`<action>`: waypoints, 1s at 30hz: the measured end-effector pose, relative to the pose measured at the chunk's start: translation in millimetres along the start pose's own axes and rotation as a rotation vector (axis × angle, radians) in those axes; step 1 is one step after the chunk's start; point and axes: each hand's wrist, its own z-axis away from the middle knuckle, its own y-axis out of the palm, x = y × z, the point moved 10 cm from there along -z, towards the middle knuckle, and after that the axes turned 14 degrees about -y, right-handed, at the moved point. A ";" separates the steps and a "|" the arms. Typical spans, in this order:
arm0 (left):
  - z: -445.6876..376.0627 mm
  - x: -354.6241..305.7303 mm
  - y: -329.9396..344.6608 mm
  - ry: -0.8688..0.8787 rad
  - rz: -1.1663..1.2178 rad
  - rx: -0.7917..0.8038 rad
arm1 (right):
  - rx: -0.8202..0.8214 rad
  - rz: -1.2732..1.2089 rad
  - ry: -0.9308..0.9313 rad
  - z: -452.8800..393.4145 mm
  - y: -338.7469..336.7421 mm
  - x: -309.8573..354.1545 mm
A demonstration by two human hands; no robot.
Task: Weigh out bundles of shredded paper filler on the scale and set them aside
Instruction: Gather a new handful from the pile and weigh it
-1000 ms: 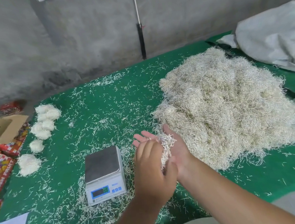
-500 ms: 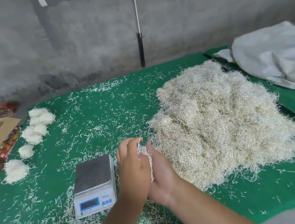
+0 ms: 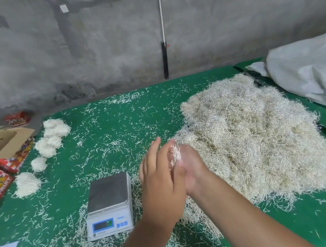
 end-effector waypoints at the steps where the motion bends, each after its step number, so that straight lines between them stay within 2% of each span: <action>1: 6.4 -5.1 1.7 0.085 -0.040 0.012 | -0.008 -0.012 0.023 -2.6 -1.8 2.0; 3: 13.2 -8.7 5.2 0.193 -0.101 0.031 | -0.019 -0.022 0.069 -3.9 -5.4 -0.6; 5: 11.0 -5.5 5.6 0.183 -0.085 0.033 | 0.037 -0.091 0.146 2.7 1.6 -14.7; 8: 1.3 9.2 1.9 0.031 0.036 0.007 | 0.064 -0.223 0.235 15.1 4.9 -44.9; 11: -8.9 35.5 -1.5 -0.203 0.175 -0.016 | 0.200 -0.219 0.229 23.4 19.3 -60.2; 15: -19.5 81.5 -3.0 -0.381 0.270 -0.031 | 0.158 -0.082 0.319 24.9 6.1 -85.6; 18: -9.4 133.1 -1.3 -0.616 0.429 -0.034 | 0.180 0.079 0.364 28.4 -12.9 -103.6; 21: 15.0 181.8 5.5 -0.866 0.445 -0.008 | 0.208 0.283 0.336 28.1 -27.0 -124.7; 25: 55.8 232.9 19.6 -1.102 0.515 0.168 | 0.115 0.560 0.322 15.6 -55.4 -164.2; 28: 85.6 260.5 19.7 -1.155 0.626 0.323 | 0.043 0.689 0.337 -3.0 -69.8 -187.9; 30: 102.0 286.4 6.6 -1.171 0.605 0.354 | -0.004 0.776 0.312 -20.9 -74.7 -193.4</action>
